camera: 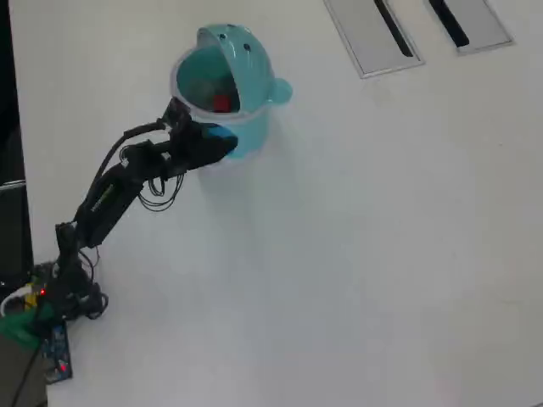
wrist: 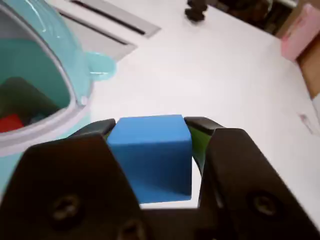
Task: Grasp RGB lego blocks and put them in the bin one by one.
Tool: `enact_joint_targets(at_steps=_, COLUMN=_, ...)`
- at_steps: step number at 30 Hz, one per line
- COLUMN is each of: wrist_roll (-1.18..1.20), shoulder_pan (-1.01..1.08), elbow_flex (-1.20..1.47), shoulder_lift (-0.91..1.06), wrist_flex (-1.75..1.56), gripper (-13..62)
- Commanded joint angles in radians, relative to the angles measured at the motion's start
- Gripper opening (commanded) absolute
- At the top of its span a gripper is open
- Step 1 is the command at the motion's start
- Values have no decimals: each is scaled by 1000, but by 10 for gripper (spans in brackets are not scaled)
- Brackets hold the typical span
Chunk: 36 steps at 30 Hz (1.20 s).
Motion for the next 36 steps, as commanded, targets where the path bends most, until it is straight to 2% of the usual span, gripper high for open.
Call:
enact_joint_targets(at_steps=1, wrist_roll=-18, shoulder_pan=-26, elbow_flex=-34, shoulder_lift=57, wrist_flex=-29, gripper=196)
enact_joint_targets(at_steps=14, wrist_roll=-71, shoulder_pan=-137, elbow_flex=32, shoulder_lift=29, wrist_flex=-216, gripper=196)
enact_joint_targets(at_steps=18, wrist_roll=-178, shoulder_pan=-160, elbow_flex=57, shoulder_lift=31, wrist_flex=-272, gripper=196)
enact_joint_targets(at_steps=36, wrist_roll=-178, shoulder_pan=-308, elbow_flex=101, shoulder_lift=-17, wrist_flex=-492, gripper=197)
